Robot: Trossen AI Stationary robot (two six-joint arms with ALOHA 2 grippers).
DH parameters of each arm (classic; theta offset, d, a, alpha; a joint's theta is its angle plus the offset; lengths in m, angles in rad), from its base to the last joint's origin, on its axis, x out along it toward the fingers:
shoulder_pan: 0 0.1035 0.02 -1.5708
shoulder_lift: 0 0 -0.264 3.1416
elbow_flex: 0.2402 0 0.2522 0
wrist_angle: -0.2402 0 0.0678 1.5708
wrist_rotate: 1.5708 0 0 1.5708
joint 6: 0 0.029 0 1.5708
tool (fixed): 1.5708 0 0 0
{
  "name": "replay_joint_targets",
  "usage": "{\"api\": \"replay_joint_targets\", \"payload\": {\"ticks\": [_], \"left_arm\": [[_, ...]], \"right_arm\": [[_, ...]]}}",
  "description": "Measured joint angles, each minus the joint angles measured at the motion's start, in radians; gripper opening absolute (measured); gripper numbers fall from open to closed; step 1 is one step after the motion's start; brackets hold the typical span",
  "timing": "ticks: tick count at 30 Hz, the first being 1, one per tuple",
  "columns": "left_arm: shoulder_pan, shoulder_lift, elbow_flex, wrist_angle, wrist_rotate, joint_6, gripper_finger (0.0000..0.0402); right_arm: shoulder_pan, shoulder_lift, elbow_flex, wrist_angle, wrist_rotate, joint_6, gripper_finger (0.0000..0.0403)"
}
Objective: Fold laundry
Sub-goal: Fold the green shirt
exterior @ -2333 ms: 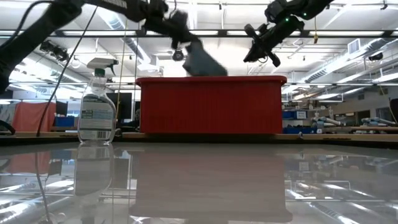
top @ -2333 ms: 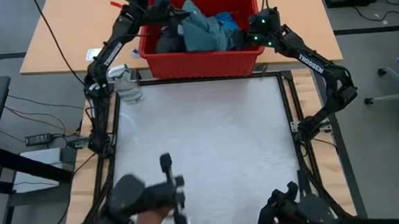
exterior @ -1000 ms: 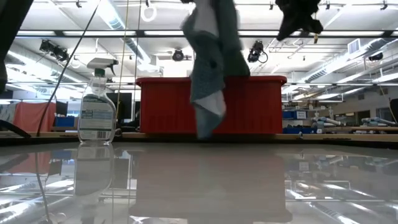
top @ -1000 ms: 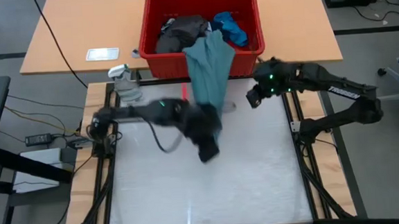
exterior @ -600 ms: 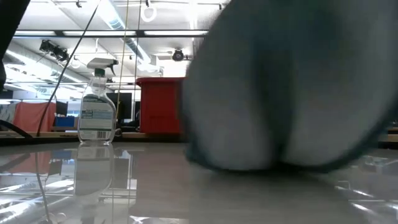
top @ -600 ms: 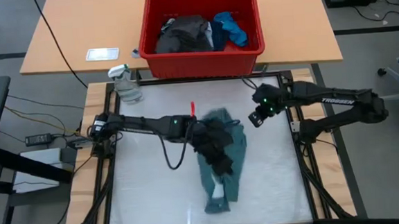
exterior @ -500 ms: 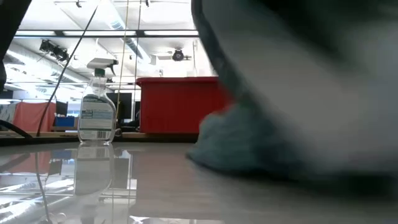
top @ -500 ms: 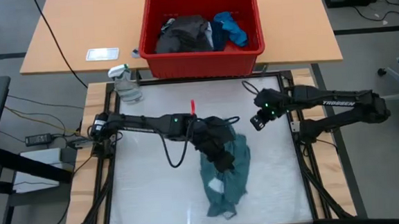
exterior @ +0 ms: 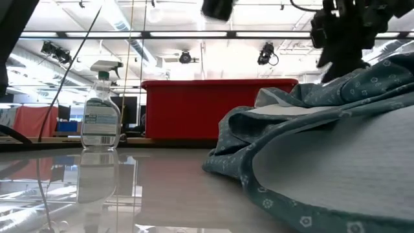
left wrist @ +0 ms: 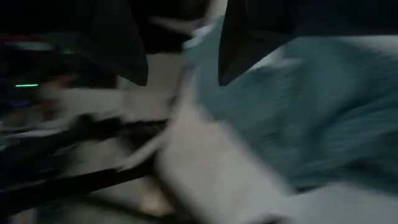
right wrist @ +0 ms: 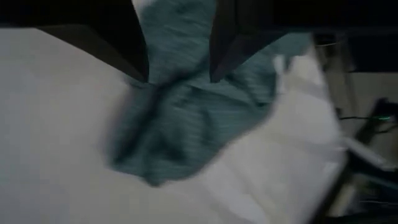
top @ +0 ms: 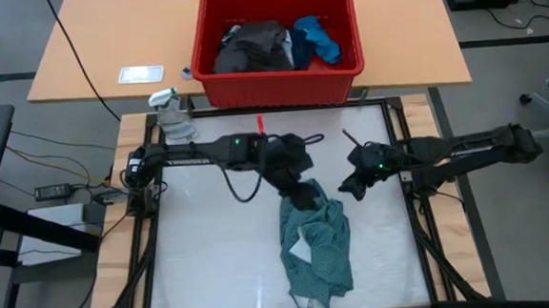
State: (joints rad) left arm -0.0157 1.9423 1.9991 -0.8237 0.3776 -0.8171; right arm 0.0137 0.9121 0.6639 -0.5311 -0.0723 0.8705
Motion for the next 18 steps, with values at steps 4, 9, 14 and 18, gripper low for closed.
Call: {"api": "replay_joint_targets", "payload": {"ticks": [4, 9, 14, 18], "left_arm": [[0.042, 0.005, -0.03, -0.183, -0.025, 0.206, 0.0201], [0.103, 0.008, -0.113, -0.18, 0.026, 0.356, 0.0201], [0.143, 0.008, -0.218, -0.176, 0.053, 0.496, 0.0201], [0.154, 0.007, -0.315, -0.149, 0.099, 0.598, 0.0201]], "right_arm": [[0.043, 0.087, -0.036, 0.162, 0.028, 0.02, 0.0199], [0.044, 0.235, -0.032, 0.209, 0.041, 0.06, 0.0208], [0.058, 0.359, -0.03, 0.275, -0.009, 0.16, 0.0213], [0.064, 0.45, -0.029, 0.37, -0.063, 0.2, 0.0209]]}}
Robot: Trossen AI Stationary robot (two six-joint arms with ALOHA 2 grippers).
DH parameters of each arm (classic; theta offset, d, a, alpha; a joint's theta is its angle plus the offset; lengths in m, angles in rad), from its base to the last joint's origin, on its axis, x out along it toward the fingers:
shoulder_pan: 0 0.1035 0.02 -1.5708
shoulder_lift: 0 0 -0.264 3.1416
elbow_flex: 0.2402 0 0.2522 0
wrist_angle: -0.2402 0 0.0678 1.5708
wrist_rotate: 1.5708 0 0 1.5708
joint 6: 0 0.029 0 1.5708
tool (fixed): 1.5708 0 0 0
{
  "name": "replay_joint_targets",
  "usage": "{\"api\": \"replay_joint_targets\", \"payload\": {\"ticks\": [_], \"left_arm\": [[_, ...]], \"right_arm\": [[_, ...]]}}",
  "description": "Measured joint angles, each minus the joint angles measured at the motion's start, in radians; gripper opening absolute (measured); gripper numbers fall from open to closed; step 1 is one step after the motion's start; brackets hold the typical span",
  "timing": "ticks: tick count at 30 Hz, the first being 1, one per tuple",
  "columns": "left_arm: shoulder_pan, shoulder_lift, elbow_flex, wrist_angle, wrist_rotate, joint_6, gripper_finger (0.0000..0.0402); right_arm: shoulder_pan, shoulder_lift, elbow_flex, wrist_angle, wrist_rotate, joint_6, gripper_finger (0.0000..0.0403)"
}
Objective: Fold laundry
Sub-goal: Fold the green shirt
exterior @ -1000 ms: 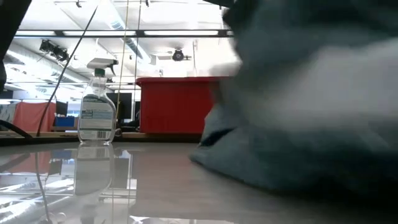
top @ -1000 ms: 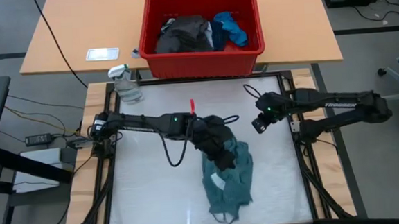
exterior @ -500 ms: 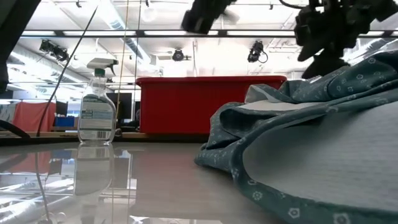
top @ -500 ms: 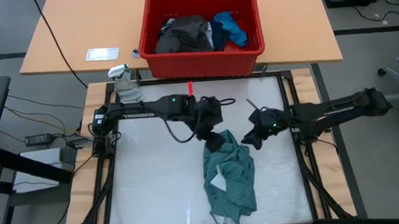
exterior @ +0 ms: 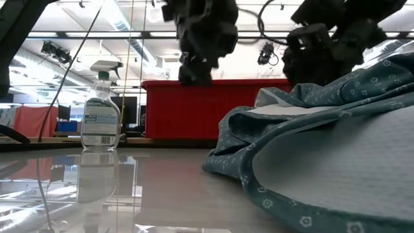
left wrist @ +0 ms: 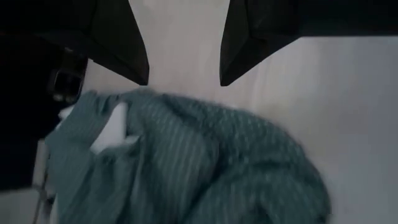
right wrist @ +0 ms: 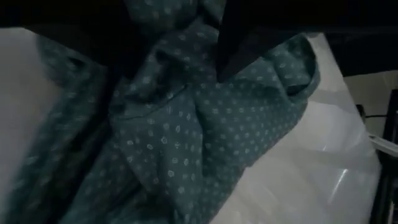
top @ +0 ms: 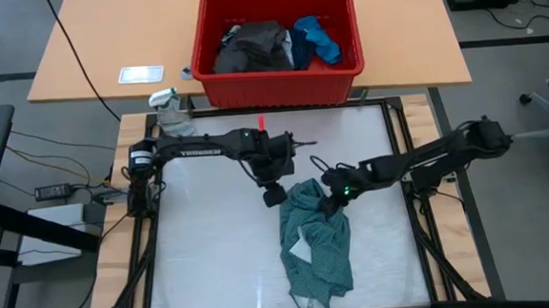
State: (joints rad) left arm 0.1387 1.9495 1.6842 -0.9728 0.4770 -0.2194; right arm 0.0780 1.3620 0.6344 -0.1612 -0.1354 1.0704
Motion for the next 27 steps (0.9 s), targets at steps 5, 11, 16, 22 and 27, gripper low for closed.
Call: {"api": "replay_joint_targets", "payload": {"ticks": [5, 11, 16, 22, 27], "left_arm": [[0.03, -0.002, -0.096, 0.038, 0.057, 0.093, 0.0201], [0.089, -0.047, -0.121, 0.036, 0.06, 0.201, 0.0197], [0.149, -0.106, -0.121, 0.081, 0.06, 0.295, 0.0193], [0.147, -0.104, -0.12, 0.358, 0.146, 0.292, 0.0193], [0.076, -0.059, -0.12, 0.611, 0.154, 0.271, 0.0193]], "right_arm": [[-0.01, 0.078, 0.001, 0.076, -0.042, 0.008, 0.01], [0.021, -0.033, 0.116, -0.01, 0.026, -0.192, 0.0011], [0.091, -0.144, 0.358, -0.392, 0.098, -0.588, 0.0007], [0.156, -0.181, 0.633, -0.802, 0.116, -0.632, 0.0005], [0.263, -0.173, 0.838, -0.968, 0.135, -0.516, 0.0005]]}}
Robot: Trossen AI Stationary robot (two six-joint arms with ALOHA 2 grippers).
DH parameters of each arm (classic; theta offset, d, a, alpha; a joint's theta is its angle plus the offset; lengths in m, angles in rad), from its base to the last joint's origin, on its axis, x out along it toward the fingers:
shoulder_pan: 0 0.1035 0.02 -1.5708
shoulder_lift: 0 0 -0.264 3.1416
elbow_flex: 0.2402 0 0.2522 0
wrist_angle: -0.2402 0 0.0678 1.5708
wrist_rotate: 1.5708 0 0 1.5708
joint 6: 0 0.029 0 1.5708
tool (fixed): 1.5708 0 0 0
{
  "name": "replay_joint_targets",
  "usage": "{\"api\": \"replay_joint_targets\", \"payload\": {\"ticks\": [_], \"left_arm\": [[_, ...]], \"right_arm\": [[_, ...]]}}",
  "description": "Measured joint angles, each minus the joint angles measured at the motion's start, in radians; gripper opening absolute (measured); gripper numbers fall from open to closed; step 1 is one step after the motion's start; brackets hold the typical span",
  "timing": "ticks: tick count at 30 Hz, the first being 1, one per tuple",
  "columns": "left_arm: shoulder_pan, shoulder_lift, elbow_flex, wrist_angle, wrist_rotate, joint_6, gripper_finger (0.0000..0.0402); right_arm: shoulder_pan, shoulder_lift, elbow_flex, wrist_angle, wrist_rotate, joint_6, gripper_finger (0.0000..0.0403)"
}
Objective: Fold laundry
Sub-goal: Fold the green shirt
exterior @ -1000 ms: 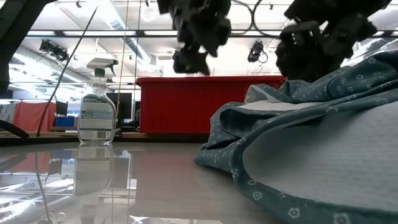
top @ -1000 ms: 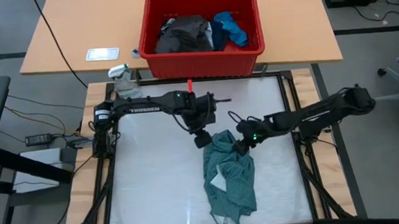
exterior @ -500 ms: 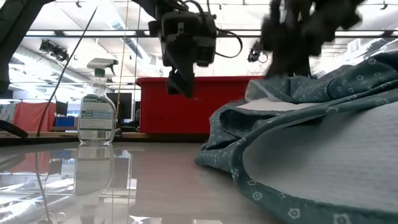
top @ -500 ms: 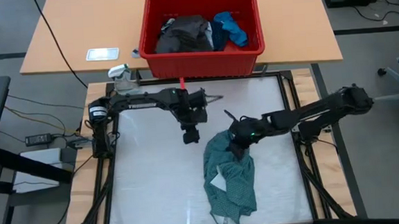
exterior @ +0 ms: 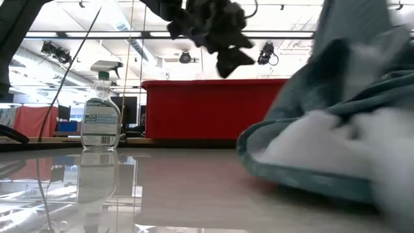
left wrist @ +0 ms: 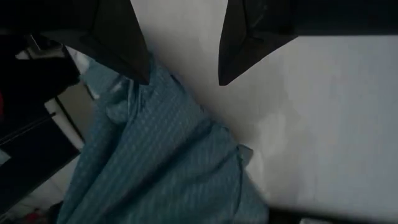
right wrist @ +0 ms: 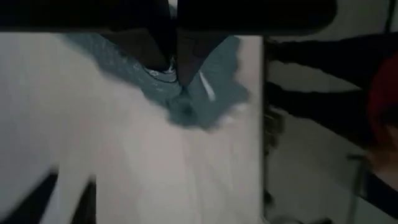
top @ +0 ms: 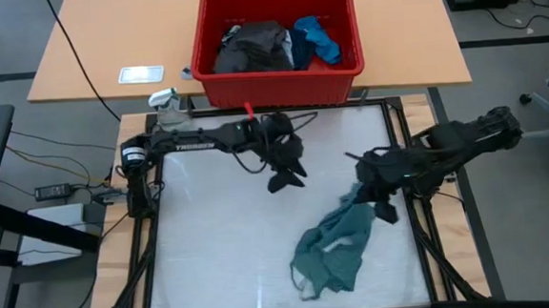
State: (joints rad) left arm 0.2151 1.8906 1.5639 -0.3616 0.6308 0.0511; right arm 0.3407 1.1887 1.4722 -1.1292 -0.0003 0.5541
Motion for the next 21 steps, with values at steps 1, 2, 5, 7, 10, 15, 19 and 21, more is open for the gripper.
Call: {"api": "replay_joint_targets", "payload": {"ticks": [1, 2, 5, 7, 10, 15, 19, 21], "left_arm": [[-0.013, 0.005, 0.0, 0.036, 0.0, -0.008, 0.0193], [-0.022, 0.007, 0.0, 0.067, -0.001, -0.017, 0.0194], [-0.045, 0.007, 0.0, 0.128, 0.0, -0.057, 0.0198], [-0.049, -0.007, -0.001, 0.134, 0.0, -0.088, 0.02], [-0.031, -0.048, 0.003, 0.134, -0.001, -0.138, 0.0201], [0.008, -0.129, 0.008, 0.145, 0.01, -0.205, 0.0201], [0.01, -0.17, 0.009, 0.092, 0.011, -0.207, 0.0202], [0.009, -0.182, 0.009, 0.014, 0.003, -0.205, 0.0205]], "right_arm": [[0.017, 0.003, 0.04, -0.004, 0.017, 0.001, 0.0005], [0.029, 0.005, 0.078, 0.0, 0.044, -0.001, 0.0005], [0.029, 0.009, 0.182, 0.008, 0.19, 0.025, 0.0005], [0.018, 0.012, 0.235, 0.023, 0.291, 0.048, 0.0005], [0.001, 0.022, 0.285, 0.079, 0.404, 0.032, 0.0005], [-0.036, 0.05, 0.33, 0.233, 0.576, -0.062, 0.0005], [-0.05, 0.07, 0.347, 0.382, 0.749, -0.176, 0.0005], [-0.054, 0.07, 0.355, 0.449, 0.813, -0.245, 0.0005]]}}
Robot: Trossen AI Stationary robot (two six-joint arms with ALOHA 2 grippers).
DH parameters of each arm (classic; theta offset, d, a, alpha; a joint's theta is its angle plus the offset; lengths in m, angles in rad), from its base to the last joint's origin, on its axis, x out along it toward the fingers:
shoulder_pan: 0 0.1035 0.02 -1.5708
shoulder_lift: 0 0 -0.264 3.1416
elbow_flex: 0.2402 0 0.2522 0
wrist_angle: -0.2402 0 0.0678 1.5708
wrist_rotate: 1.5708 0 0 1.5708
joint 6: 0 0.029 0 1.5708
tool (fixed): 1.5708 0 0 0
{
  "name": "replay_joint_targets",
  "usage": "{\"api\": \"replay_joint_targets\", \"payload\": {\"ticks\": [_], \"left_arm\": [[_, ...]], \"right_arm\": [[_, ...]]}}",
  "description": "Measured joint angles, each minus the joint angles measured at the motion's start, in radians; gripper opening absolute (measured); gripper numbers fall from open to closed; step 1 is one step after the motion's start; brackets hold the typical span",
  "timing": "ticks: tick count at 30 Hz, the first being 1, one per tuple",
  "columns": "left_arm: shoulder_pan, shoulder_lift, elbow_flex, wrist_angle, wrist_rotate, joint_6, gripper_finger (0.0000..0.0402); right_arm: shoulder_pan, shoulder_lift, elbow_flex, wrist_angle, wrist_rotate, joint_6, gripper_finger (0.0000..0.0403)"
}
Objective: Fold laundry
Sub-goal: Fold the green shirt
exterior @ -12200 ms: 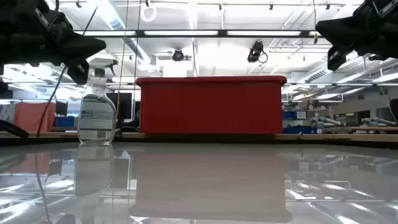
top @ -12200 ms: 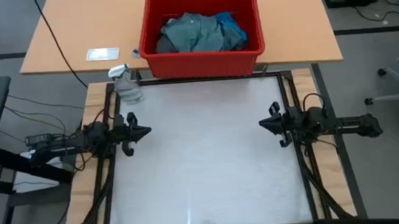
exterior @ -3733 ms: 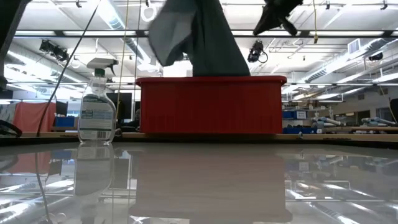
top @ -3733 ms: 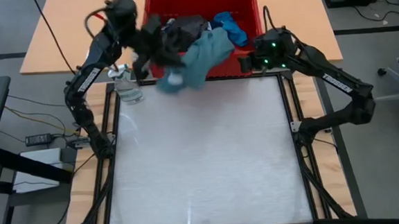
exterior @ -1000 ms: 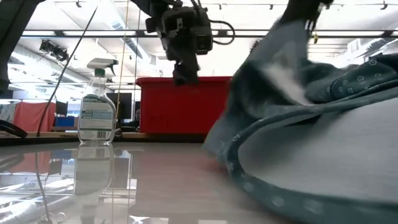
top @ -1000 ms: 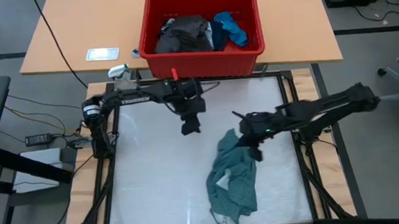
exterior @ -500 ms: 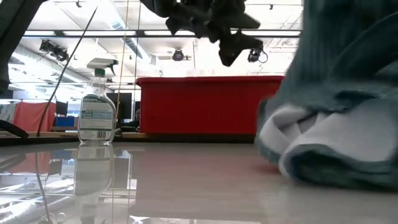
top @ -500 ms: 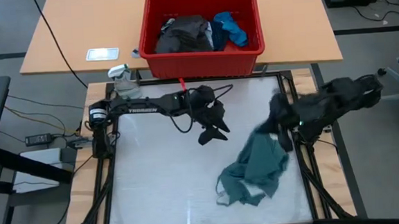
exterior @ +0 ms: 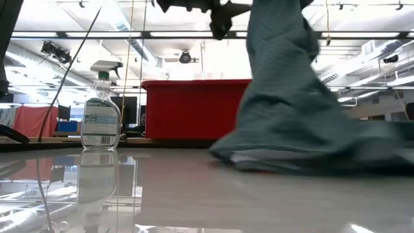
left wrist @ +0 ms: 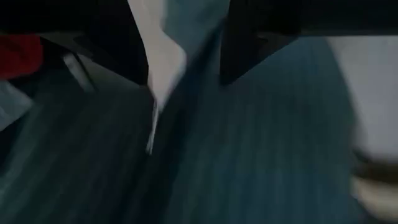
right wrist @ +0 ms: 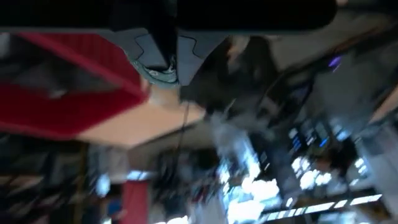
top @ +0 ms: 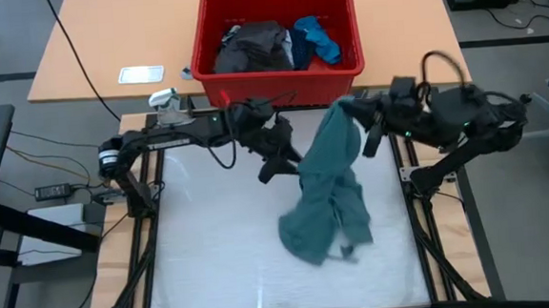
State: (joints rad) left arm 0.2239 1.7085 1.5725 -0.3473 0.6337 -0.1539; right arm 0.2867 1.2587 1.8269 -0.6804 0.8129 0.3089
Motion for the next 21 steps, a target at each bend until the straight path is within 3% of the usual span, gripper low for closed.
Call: {"api": "replay_joint_targets", "payload": {"ticks": [4, 7, 9, 13, 16, 21], "left_arm": [[0.0, -0.001, 0.0, -0.209, -0.084, 0.045, 0.0215], [-0.003, 0.007, -0.007, -0.286, -0.258, 0.108, 0.0224], [-0.003, 0.01, -0.029, -0.265, -0.332, 0.137, 0.023], [0.004, 0.022, -0.085, -0.057, -0.37, 0.142, 0.0237], [0.011, 0.04, -0.095, 0.03, -0.49, 0.135, 0.0238], [0.035, 0.041, -0.096, 0.05, -0.538, 0.14, 0.0238]], "right_arm": [[-0.003, -0.008, 0.004, 0.068, 0.087, -0.078, 0.0005], [-0.003, -0.017, 0.004, 0.075, 0.062, -0.093, 0.0005], [-0.002, -0.023, 0.004, 0.076, 0.032, -0.096, 0.0005], [-0.002, -0.03, 0.004, 0.074, -0.013, -0.103, 0.0005], [-0.002, -0.041, 0.004, 0.064, -0.068, -0.103, 0.0005], [-0.001, -0.062, 0.004, 0.003, -0.15, -0.097, 0.0005]]}}
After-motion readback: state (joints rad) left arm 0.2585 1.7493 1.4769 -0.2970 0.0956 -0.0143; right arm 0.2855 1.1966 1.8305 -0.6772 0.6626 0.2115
